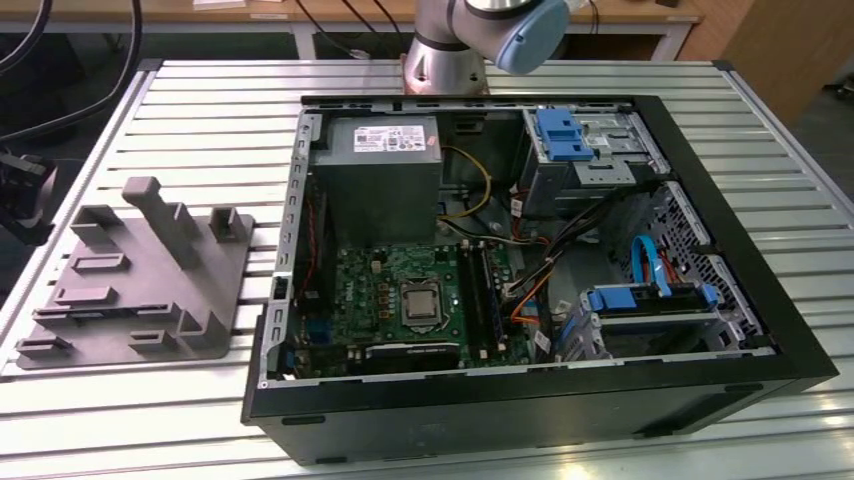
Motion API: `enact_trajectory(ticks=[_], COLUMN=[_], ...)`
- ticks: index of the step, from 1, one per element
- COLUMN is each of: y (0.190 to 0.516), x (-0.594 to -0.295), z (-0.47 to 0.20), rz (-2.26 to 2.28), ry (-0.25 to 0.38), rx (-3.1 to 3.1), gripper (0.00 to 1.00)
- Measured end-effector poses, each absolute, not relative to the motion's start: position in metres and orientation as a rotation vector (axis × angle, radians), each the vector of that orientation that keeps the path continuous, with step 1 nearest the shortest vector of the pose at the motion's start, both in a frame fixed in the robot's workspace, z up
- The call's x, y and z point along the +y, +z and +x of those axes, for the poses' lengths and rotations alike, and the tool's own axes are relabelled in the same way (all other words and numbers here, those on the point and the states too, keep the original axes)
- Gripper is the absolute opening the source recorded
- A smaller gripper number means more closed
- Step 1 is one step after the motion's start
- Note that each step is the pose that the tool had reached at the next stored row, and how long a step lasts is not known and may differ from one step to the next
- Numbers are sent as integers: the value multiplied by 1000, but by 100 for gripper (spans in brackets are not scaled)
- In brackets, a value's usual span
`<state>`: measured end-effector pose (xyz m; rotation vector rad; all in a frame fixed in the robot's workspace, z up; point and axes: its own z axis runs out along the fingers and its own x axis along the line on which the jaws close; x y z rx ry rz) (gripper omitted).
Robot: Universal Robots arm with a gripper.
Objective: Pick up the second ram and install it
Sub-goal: 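Reach for the second ram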
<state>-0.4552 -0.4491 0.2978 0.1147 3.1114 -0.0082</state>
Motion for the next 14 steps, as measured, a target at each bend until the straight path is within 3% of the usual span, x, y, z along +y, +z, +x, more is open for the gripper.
enact_trajectory(ticks=[14], y=[289], x=[-454], z=[-457], rz=[115], ry=[-8], rx=[3111], gripper=[10])
